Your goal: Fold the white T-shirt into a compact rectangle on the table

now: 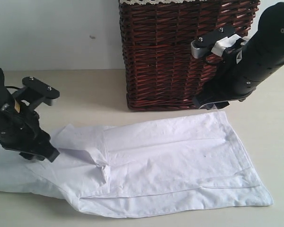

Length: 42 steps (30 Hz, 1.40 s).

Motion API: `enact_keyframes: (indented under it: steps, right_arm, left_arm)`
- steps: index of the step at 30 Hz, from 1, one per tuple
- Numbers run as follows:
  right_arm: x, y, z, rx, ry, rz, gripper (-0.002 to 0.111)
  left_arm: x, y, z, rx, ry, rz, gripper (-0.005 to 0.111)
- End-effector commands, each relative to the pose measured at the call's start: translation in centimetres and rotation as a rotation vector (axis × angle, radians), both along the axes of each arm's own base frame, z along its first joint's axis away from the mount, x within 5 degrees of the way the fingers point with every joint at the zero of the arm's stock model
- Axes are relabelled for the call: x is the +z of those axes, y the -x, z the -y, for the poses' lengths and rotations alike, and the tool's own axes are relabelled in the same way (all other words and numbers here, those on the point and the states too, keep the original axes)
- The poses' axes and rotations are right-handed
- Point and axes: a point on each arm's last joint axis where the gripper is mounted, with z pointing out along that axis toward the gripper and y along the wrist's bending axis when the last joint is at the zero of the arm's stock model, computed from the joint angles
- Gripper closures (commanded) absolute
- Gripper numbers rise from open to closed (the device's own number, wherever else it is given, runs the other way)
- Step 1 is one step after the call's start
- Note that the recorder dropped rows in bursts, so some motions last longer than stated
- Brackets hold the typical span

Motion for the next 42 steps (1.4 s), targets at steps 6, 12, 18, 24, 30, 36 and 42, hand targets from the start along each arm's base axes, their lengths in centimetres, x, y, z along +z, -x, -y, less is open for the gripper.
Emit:
enact_keyframes:
  steps: [6,12,18,24,30,36,42]
  right_arm:
    - [0.6,-0.2,0.1,0.0,-0.011,0.033,0.06]
    - [0.6,-0.3,0.1,0.003,-0.01,0.045,0.06]
    - [0.7,-0.4,0.1,0.003,-0.012,0.05,0.06]
    - [0.6,-0.3,0.1,0.002,-0.012,0.045,0.06]
    - [0.6,-0.3,0.1,0.002,-0.009,0.038,0.06]
    - [0.6,-0.3,0.1,0.002,-0.008,0.035,0.06]
    - [0.6,-0.2,0.1,0.001,-0.007,0.032,0.06]
  left_arm:
    - [-2.6,-2.2,3.0,-0.069,0.061,0.034,0.063]
    - [-1.2,-3.5,5.0,-0.102,0.113,0.13,0.063]
    - [-0.6,-3.5,5.9,-0.128,0.119,0.147,0.063]
    - [1.5,-4.1,2.7,0.068,0.114,0.067,0.052]
    - [3.0,-4.3,-2.8,0.21,0.073,0.009,0.045]
    - [1.2,-4.2,-7.0,0.328,0.121,-0.031,0.045]
    - [0.1,-3.9,-7.7,0.303,0.23,-0.115,0.045]
